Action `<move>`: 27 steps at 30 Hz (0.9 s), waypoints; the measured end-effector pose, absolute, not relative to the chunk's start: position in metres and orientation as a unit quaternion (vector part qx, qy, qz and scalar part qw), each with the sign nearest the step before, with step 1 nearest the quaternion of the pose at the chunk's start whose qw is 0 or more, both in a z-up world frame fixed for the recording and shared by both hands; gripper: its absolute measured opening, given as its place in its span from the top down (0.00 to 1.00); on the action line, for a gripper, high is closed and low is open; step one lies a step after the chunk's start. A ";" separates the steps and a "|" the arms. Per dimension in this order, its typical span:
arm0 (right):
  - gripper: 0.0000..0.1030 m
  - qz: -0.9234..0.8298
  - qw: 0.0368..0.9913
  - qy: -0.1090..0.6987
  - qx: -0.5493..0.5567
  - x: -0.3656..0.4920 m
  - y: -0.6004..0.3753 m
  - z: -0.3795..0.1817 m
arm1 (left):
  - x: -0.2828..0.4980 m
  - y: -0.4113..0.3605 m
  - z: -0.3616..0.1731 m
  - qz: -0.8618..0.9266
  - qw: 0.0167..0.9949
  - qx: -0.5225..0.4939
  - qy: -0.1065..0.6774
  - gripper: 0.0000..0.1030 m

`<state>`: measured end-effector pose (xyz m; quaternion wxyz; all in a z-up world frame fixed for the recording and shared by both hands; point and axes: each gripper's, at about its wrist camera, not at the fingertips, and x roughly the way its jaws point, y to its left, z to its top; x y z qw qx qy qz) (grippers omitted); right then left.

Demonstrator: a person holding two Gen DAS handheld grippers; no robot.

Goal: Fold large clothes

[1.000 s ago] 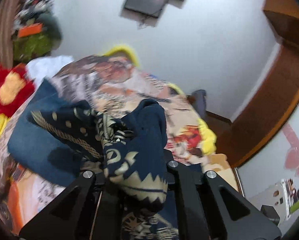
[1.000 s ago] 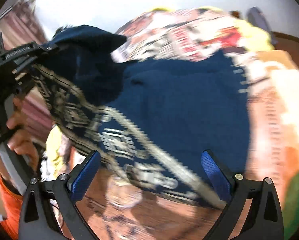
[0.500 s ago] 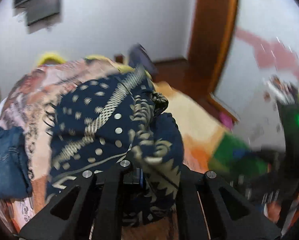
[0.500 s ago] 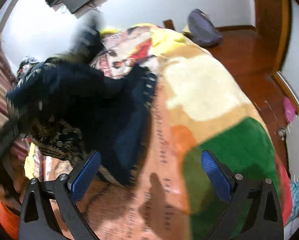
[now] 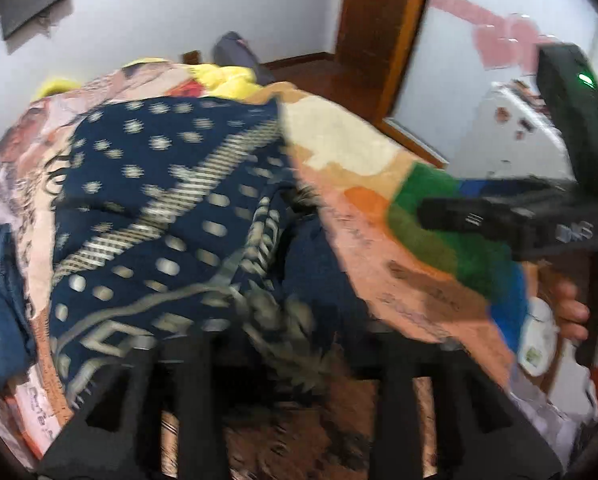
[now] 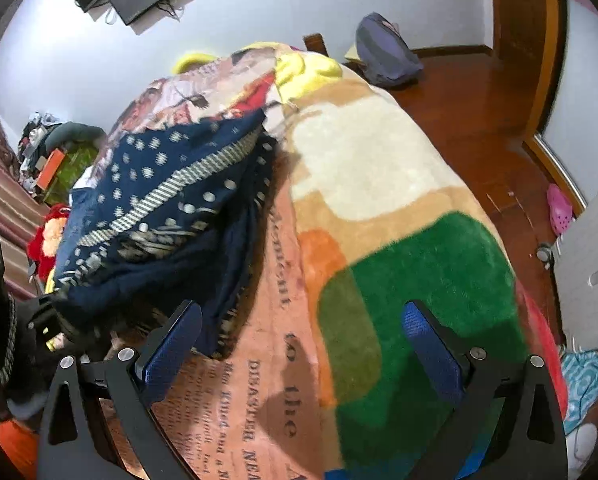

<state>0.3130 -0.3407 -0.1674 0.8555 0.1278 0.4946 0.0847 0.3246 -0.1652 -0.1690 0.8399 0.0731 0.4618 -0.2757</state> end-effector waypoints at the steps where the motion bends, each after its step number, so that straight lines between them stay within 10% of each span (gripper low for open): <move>1: 0.03 0.087 0.857 0.491 0.126 0.313 -0.340 -0.165 | 0.320 -0.164 -0.164 -0.293 0.834 0.063 0.462 0.44; 17: 0.03 0.172 0.874 0.444 0.096 0.342 -0.267 -0.120 | 0.319 -0.055 -0.101 -0.139 0.917 0.063 0.368 0.37; 27: 0.03 0.150 0.836 0.516 0.112 0.394 -0.250 -0.190 | 0.396 -0.006 -0.158 -0.182 0.855 -0.065 0.481 0.35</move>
